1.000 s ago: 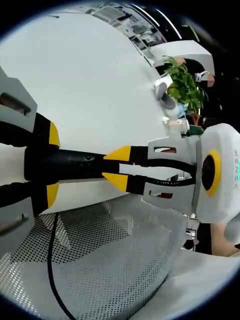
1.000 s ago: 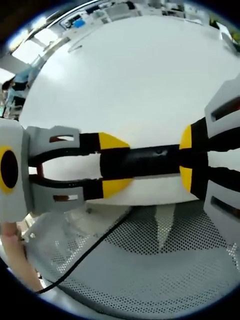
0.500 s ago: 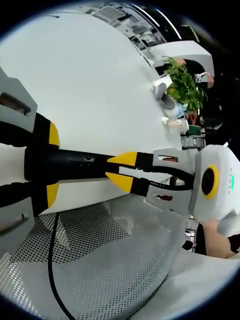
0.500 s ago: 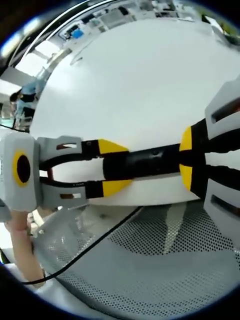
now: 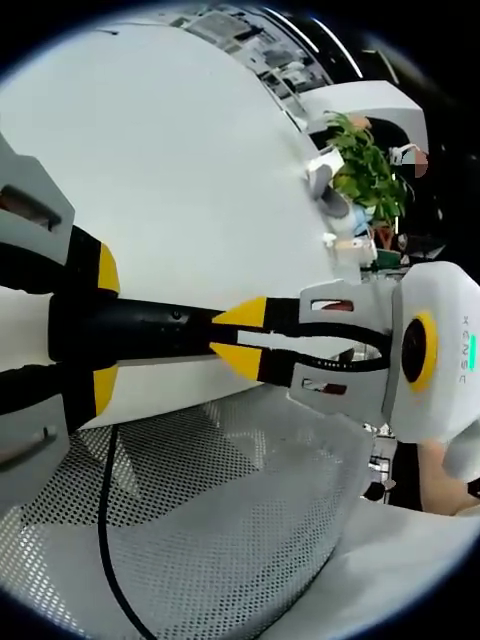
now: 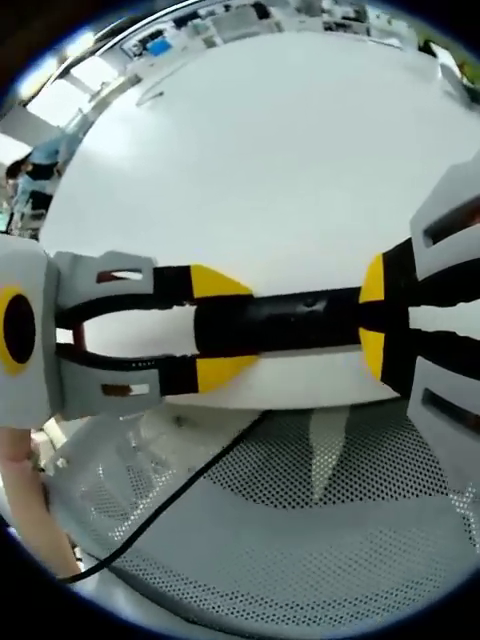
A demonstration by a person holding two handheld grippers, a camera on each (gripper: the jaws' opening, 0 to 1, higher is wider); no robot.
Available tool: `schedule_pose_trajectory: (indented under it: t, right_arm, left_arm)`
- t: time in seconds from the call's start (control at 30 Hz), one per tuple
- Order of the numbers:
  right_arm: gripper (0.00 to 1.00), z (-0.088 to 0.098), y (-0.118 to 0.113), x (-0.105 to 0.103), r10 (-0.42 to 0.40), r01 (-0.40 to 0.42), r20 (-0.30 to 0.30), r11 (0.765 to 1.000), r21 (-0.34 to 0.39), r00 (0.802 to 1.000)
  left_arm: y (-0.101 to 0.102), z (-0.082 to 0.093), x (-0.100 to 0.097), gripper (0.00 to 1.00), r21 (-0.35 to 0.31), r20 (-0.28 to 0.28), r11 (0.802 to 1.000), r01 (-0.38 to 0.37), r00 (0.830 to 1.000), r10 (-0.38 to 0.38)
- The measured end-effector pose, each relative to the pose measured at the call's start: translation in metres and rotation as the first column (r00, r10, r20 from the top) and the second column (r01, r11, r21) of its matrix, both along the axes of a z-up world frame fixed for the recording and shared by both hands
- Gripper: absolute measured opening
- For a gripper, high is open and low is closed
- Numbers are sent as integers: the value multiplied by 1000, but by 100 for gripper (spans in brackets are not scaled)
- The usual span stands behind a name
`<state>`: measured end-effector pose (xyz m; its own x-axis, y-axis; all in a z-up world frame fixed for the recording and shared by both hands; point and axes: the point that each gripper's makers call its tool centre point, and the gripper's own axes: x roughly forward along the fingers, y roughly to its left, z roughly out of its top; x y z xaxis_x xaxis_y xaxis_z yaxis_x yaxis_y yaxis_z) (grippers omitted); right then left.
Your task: Press the specified remote control buttons in sequence, fully releasing each button before pressing the next.
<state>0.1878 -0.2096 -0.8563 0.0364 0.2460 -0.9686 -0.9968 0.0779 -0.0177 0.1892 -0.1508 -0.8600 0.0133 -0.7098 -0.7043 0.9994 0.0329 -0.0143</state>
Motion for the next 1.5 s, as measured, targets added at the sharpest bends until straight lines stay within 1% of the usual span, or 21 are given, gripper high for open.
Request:
schedule_pose_trajectory:
  t: [0.2, 0.27, 0.37, 0.57, 1.0, 1.03, 1.1, 1.13, 1.17, 1.2, 1.3, 1.33, 1.4, 1.43, 1.5]
  right_arm:
    - [3, 2, -1, -1, -44, 42, 23, 996, 77, 999]
    - [1, 2, -1, -1, -48, 45, 31, 995, 90, 998]
    - [0, 3, -1, 1, -42, 38, 44, 995, 91, 998]
    - [0, 3, -3, -3, -36, 33, 37, 996, 85, 999]
    - [0, 2, -2, -1, -47, 41, 60, 995, 96, 997]
    - [0, 1, -1, -1, -29, 22, 71, 996, 90, 997]
    - [0, 1, -1, 0, 36, -42, 98, 997, 57, 995]
    - [0, 0, -1, 0, 94, -97, 114, 995, 21, 989]
    - [0, 0, -1, -1, 124, -124, 117, 992, -4, 985]
    - [0, -1, -1, -1, 135, -132, 121, 991, -31, 983]
    - [0, -1, 0, -2, 146, -143, 128, 989, -38, 981]
    - [0, -1, -1, -1, 133, -130, 125, 991, -27, 983]
    - [0, 0, 0, 0, 28, -32, 93, 998, 45, 995]
    - [0, 0, 0, 0, -7, 1, 80, 998, 69, 997]
    - [0, 2, -1, 1, -51, 44, 54, 992, 115, 997]
  left_arm:
    - [0, 0, 0, 24, -2, -1, 1000, -1, 1000, 1]
    - [0, 0, 0, 24, -2, -1, 1000, -1, 1000, 1]
    - [0, 0, 0, 24, -4, -2, 1000, 0, 1000, 0]
    - [0, 0, 0, 24, -5, -2, 1000, 0, 1000, 0]
    - [0, 0, 0, 24, -9, -2, 1000, 2, 1000, -2]
    - [0, 0, 0, 24, -8, -2, 1000, 3, 1000, -3]
    - [0, 0, 0, 24, -6, 0, 1000, 6, 1000, -6]
    - [0, 0, 0, 24, -5, 1, 1000, 8, 1000, -8]
    - [0, 0, 0, 24, -5, 1, 1000, 10, 1000, -10]
    - [0, 0, 0, 24, -5, 1, 1000, 11, 1000, -11]
    - [0, 0, 0, 24, -7, 0, 1000, 13, 1000, -13]
    - [0, 0, 0, 24, -8, -1, 1000, 11, 1000, -11]
    - [0, 0, 0, 24, -6, 0, 1000, 12, 1000, -12]
    - [0, 0, 0, 24, -5, 0, 1000, 12, 1000, -12]
    - [0, 0, 0, 24, -4, 0, 1000, 12, 1000, -12]
